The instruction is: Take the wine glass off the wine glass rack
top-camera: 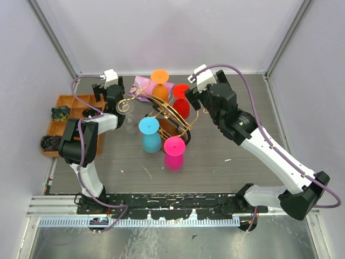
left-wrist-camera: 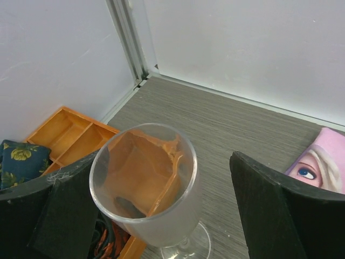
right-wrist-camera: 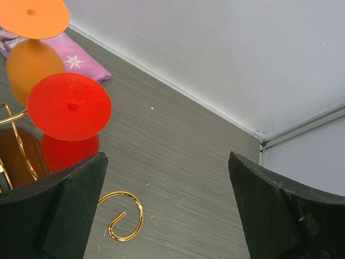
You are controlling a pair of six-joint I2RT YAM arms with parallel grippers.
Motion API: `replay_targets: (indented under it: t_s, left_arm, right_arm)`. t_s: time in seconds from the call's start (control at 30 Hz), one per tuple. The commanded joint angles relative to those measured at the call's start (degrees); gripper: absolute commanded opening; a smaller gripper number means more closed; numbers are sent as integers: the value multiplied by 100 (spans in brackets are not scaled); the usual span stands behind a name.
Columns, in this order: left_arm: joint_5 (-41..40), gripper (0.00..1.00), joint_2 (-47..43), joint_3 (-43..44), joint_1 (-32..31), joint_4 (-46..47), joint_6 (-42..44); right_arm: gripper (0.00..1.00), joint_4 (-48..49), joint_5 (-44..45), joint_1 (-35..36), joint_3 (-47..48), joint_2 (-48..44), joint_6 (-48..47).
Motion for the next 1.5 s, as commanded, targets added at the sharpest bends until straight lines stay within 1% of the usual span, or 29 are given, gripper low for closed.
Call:
replay_targets:
  t_s: [0.0, 0.13, 0.37, 0.97, 1.23, 1.47]
  left_arm:
    - [-355, 99, -49, 22, -17, 306, 239]
    - [-349, 99, -162, -98, -20, 377, 339]
    - [-491, 99, -417, -365, -18, 373, 264]
    - [-911, 99, -757, -500, -19, 158, 481]
    - [-1019, 99, -1035, -890, -16, 50, 228]
    - [-934, 99, -894, -696, -21, 44, 272]
  right_arm:
    - [100, 166, -34, 5, 67, -72, 115]
    - [100, 160, -71, 0, 65, -92, 140]
    - [100, 148, -94, 0, 39, -125, 181]
    - [100, 150, -143, -1, -27, -195, 233]
    - [100, 150, -179, 1, -54, -221, 273]
    - [100, 150, -179, 4, -102, -246, 252]
